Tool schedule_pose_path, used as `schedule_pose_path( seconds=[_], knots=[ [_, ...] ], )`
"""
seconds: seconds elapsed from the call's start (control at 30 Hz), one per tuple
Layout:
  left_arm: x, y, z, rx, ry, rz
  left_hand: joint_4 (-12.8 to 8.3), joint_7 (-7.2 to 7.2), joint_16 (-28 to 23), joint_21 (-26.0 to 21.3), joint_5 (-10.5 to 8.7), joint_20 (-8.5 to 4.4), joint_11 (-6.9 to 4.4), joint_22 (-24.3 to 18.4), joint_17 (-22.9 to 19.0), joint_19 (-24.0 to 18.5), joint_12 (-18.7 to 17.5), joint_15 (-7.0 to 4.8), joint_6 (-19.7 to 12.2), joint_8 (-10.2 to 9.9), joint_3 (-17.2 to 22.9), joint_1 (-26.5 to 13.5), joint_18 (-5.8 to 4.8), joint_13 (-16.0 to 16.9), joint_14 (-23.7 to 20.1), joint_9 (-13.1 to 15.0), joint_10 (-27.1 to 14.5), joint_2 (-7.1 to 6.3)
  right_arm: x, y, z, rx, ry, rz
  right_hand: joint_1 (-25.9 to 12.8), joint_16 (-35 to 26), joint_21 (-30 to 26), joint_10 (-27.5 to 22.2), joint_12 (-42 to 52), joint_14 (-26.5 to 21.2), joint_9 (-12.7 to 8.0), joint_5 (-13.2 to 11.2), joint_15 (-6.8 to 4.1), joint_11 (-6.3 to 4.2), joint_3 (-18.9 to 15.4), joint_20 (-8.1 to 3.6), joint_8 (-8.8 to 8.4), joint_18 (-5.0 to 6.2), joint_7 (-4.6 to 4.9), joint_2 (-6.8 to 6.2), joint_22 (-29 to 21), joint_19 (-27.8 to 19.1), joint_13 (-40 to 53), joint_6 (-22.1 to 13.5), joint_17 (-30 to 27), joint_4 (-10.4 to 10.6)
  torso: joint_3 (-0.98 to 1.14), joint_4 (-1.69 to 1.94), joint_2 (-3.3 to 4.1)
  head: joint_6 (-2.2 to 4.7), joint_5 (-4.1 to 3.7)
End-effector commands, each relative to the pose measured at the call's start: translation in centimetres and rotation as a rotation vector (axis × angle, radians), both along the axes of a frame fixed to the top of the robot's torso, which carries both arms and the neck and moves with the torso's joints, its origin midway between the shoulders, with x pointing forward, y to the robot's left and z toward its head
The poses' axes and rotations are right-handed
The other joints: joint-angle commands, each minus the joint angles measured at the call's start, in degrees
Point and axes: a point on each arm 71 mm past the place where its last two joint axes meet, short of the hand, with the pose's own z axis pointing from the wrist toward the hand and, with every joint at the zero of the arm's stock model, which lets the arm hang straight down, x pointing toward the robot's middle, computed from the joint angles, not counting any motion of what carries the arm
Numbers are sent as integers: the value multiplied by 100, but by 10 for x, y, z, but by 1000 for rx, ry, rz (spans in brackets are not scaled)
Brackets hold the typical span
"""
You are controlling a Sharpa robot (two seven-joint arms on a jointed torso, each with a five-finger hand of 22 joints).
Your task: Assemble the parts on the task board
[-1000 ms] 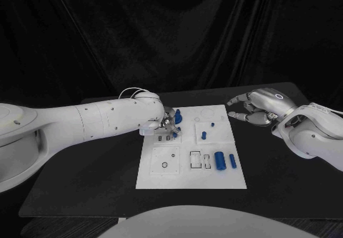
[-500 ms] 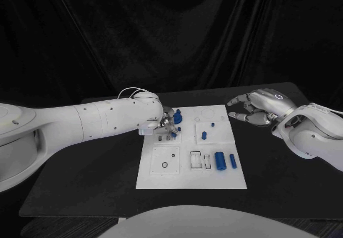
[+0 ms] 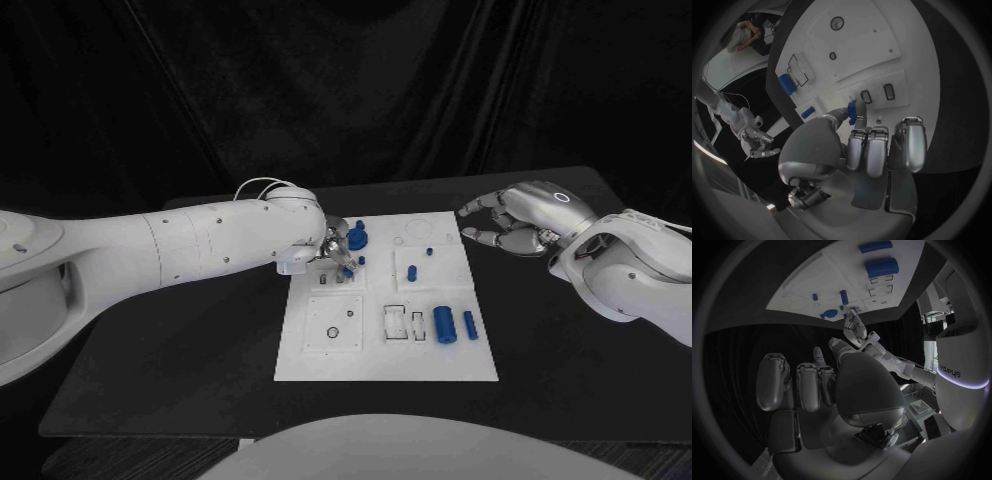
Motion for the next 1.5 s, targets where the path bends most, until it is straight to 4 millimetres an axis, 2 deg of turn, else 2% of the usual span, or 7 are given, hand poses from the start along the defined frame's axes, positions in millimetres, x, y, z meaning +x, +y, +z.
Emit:
schedule_pose_path(
  seconds=[0.03, 0.4, 0.73, 0.93, 1.03, 1.2, 1.5],
  knots=[
    [-1, 2, 1, 13, -19, 35, -221, -1, 15, -8, 5, 2, -25, 594, 1509, 52, 16, -27, 15, -53, 284, -88, 10, 1504, 595, 12, 589, 2, 0, -2, -3, -8, 13, -22, 37, -39, -43, 43, -35, 337, -12, 62, 45, 49, 36, -2, -38, 91, -3, -3, 1025, -27, 578, 47, 282, -29, 1, -1, 0, 0, 9],
    [-4, 14, 2, 36, -38, 94, -195, -7, 15, 18, -16, -1, -31, 636, 1509, 104, 16, -33, 68, -100, 390, -213, -2, 1504, 595, 37, 589, -4, -1, -3, -5, -11, 21, -26, 36, -58, -76, 29, -47, 326, -40, 212, 41, 43, 104, -3, -53, 98, -5, -31, 1017, -39, 557, 62, 248, -60, 2, -1, -1, 0, 16],
    [-6, 24, 2, 49, -41, 122, -187, -12, 15, 24, -17, -7, -38, 651, 1509, 125, 16, -41, 107, -131, 448, -287, -5, 1504, 595, 50, 589, -19, -1, -4, -5, -14, 27, -35, 47, -71, -112, 14, -59, 318, -55, 276, 39, 41, 147, -5, -65, 105, -4, -37, 1008, -54, 536, 60, 225, -81, 0, -1, 0, 0, 22],
    [-7, 26, 1, 51, -43, 132, -184, -13, 15, 26, -23, -9, -39, 656, 1509, 132, 16, -42, 118, -140, 459, -308, -6, 1504, 595, 53, 589, -26, -1, -4, -5, -15, 28, -40, 51, -76, -126, 10, -63, 315, -64, 293, 39, 40, 164, -6, -76, 108, -3, -40, 1004, -60, 531, 46, 217, -89, 0, -1, -2, 0, 57],
    [-8, 28, 1, 53, -43, 138, -184, -15, 15, 29, -25, -9, -40, 659, 1509, 136, 16, -43, 126, -143, 465, -318, -7, 1504, 595, 54, 589, -29, -1, -4, -5, -15, 29, -41, 55, -82, -136, 5, -66, 313, -67, 302, 38, 40, 174, -6, -80, 110, -2, -39, 1001, -64, 524, 42, 207, -95, 1, -1, -1, 0, 41],
    [-12, 30, -3, 14, 17, 188, -186, -24, 15, 29, -26, -13, -46, 664, 1509, 143, 16, -47, 154, -158, 493, -344, -8, 1504, 595, 56, 589, -35, -1, -4, -6, -16, 31, -45, 59, -84, -138, 4, -67, 311, -70, 310, 39, 40, 183, -6, -83, 110, -1, -39, 1001, -65, 523, 41, 203, -99, 6, 1, -7, 0, 27],
    [-19, 30, -9, -28, 68, 229, -197, -25, 15, 21, -18, -15, -48, 657, 1509, 136, 16, -49, 152, -177, 515, -347, -5, 1504, 595, 53, 589, -38, -1, -4, -6, -18, 34, -49, 64, -91, -151, -5, -74, 308, -73, 319, 39, 41, 194, -6, -85, 113, -1, -39, 997, -70, 509, 40, 189, -106, -1, -1, -1, 0, 38]
  ],
)
